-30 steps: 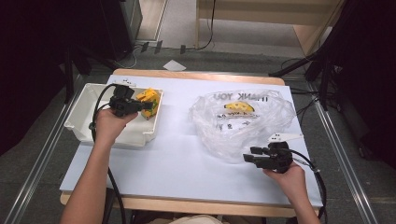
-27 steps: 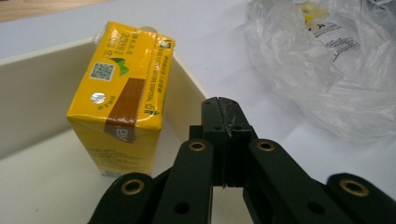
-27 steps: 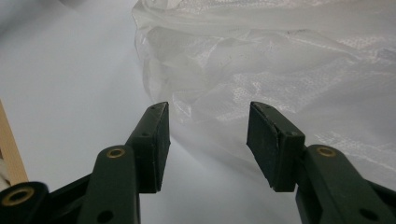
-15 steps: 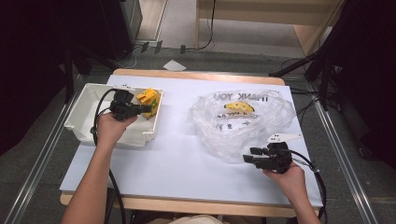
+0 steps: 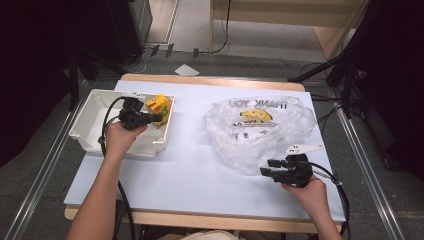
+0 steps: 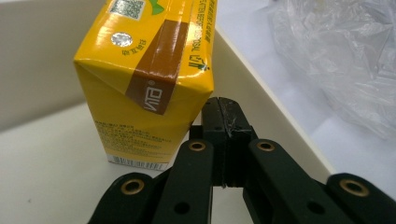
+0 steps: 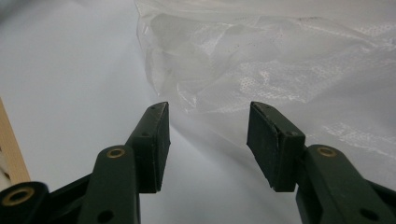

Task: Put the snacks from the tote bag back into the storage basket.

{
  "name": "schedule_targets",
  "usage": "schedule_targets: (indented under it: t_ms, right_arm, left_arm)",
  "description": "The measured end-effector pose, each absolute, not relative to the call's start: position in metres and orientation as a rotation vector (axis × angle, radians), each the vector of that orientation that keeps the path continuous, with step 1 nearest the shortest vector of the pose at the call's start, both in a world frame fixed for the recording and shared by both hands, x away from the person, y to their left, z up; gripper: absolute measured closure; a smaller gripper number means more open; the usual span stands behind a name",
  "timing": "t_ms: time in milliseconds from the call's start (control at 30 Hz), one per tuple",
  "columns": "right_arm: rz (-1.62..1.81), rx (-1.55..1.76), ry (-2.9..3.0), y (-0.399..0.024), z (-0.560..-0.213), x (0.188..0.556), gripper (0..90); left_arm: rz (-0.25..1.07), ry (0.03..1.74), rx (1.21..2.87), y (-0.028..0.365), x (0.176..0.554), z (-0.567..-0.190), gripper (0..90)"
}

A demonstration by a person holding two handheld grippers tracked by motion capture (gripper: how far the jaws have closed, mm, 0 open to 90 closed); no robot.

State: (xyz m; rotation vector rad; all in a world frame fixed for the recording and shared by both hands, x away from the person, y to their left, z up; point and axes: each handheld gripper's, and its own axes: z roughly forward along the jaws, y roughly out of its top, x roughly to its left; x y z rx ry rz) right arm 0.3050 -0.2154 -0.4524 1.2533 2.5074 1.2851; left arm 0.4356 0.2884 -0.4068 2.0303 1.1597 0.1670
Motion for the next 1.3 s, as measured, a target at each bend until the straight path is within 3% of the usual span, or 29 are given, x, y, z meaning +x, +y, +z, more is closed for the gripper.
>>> schedule_targets:
  t_ms: [1300]
  right_arm:
    - [1.269,1.251,2.520,-0.215,-0.454,0.305,50.0]
  left_arm:
    - [0.164,1.306,1.935,0.318,0.441,-0.423,90.0]
